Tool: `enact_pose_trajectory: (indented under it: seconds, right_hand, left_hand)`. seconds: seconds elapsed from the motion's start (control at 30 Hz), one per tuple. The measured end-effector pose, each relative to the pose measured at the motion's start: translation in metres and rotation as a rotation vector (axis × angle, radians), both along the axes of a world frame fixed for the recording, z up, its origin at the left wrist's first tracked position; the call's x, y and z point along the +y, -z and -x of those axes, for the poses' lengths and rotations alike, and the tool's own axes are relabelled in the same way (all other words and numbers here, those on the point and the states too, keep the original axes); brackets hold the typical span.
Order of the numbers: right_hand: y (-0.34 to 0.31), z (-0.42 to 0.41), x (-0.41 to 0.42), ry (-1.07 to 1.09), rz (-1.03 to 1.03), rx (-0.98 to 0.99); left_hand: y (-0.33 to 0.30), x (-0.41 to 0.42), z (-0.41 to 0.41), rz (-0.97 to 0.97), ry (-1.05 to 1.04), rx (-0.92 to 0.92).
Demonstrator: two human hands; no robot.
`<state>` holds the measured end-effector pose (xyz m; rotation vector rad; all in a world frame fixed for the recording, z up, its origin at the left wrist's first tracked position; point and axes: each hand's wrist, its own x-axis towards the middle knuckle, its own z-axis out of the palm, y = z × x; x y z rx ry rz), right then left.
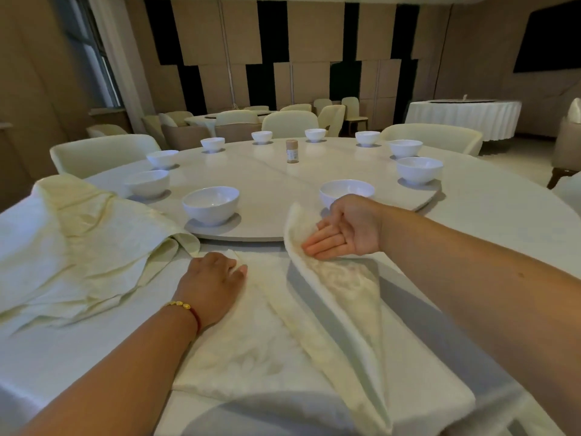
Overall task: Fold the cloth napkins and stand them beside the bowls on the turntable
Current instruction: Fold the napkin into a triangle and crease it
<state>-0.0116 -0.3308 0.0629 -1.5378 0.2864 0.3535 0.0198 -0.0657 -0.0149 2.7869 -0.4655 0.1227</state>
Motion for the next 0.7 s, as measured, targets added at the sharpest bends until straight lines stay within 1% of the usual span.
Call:
enact_pose_trajectory:
  seconds: [0.1, 0.13, 0.23, 0.27, 0.4, 0.57, 0.7]
  right_hand:
    - [0.017, -0.02, 0.036, -0.064, 0.273, -0.065]
    - [0.021, -0.026, 0.046, -0.091, 0.395, -0.086]
    - [0.028, -0.041, 0.068, -0.235, 0.858, -0.16]
    - [0.028, -0.044, 0.074, -0.258, 0.963, -0.199]
    - [0.033, -0.052, 0.088, -0.27, 1.088, -0.238]
    - [0.039, -0.057, 0.095, -0.259, 1.168, -0.249]
    - [0.041, -0.063, 0.1, -0.253, 1.241, -0.252]
  left_hand:
    - [0.002, 0.001, -0.002, 0.022, -0.007, 0.009]
    - [0.001, 0.0, -0.001, 0.033, -0.008, 0.012]
    - [0.0, -0.001, 0.002, 0.069, -0.005, -0.01]
    - [0.0, -0.001, 0.001, 0.082, -0.001, -0.012]
    - [0.0, -0.001, 0.002, 0.086, 0.007, -0.015]
    - [0.001, -0.001, 0.001, 0.07, 0.022, -0.034]
    - [0.002, -0.001, 0.0, 0.098, 0.015, -0.042]
